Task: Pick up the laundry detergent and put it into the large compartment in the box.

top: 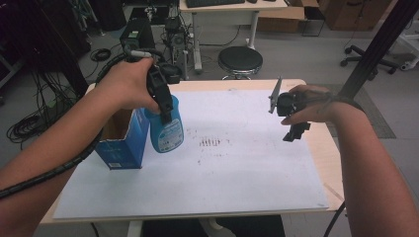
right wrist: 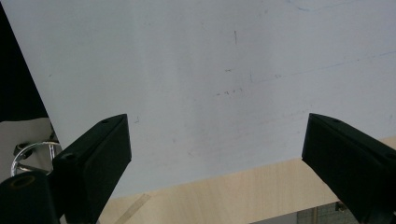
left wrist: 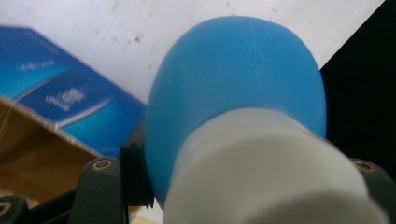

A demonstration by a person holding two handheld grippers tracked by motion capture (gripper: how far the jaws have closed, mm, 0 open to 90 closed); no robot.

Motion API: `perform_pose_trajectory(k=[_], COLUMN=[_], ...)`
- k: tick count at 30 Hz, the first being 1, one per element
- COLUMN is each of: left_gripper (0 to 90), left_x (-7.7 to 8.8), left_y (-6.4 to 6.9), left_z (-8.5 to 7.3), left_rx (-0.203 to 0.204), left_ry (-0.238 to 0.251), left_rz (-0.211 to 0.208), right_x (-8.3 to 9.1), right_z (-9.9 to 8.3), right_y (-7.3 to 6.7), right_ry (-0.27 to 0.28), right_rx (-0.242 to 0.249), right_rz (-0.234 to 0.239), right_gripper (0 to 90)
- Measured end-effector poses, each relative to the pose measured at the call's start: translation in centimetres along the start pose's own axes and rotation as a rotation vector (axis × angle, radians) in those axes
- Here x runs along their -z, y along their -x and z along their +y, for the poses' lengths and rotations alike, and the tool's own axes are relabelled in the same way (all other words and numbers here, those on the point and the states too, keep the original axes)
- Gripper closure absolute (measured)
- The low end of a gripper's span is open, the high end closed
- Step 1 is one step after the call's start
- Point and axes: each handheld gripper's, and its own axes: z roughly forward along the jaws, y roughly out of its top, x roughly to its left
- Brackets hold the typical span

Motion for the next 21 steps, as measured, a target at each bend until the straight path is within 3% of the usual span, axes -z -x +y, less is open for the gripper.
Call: perform_pose_trajectory(k=[9, 21], left_gripper=[37.8, 37.8], left_x=[2.5, 6.3], left_y=[-0.8, -1.3], left_z=[-1.0, -2.4], left_rx=[0.06, 0.171], left_ry=[0.039, 0.11], left_rz=[0.026, 0.013], right_x=[0.0, 0.2], right_z=[0.0, 0.0], right_y=[0.1, 0.0], right_ry=[-0.003, 0.001], right_rx=[0.001, 0.005], right_rz=[-0.001, -0.003], right_gripper=[8.1, 8.1])
